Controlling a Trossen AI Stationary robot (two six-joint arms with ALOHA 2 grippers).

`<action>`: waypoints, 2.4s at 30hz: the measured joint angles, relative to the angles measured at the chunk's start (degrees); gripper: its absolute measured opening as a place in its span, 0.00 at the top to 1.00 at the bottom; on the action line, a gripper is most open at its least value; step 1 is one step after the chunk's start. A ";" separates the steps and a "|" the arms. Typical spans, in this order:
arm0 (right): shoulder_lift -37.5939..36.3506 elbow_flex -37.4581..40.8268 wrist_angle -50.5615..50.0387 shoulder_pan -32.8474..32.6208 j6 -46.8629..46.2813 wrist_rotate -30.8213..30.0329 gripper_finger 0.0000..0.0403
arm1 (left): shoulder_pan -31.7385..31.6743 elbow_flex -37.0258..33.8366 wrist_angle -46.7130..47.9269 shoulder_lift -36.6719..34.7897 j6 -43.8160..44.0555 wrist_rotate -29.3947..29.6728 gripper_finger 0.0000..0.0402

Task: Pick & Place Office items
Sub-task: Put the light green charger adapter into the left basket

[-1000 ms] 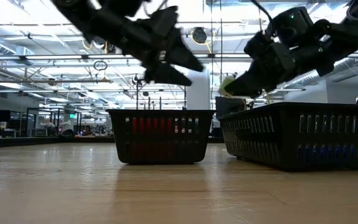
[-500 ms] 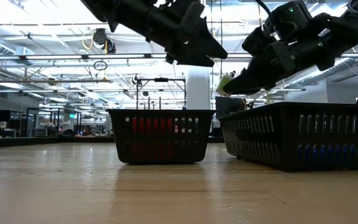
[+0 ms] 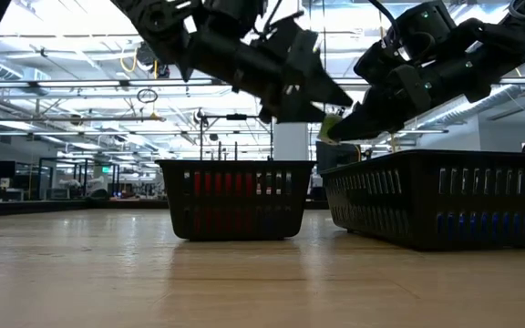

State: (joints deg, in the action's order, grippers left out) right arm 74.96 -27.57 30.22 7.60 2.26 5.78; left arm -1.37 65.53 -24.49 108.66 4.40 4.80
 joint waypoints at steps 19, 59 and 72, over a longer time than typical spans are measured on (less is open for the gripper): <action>0.00 0.00 0.44 0.00 0.15 -0.09 0.70 | -0.17 0.25 -0.81 0.15 -0.65 1.37 0.55; -0.26 -0.09 -0.92 0.04 -0.19 -0.06 0.60 | -1.08 0.05 -3.75 0.25 -3.97 -1.90 0.93; -0.20 -0.02 -1.78 0.04 -1.11 0.04 0.52 | 3.11 0.29 11.56 -12.35 -5.22 -1.83 0.93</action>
State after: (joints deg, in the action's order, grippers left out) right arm 74.76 -27.59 28.43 7.64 1.15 5.82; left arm 1.75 65.82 -12.93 96.31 -0.82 2.97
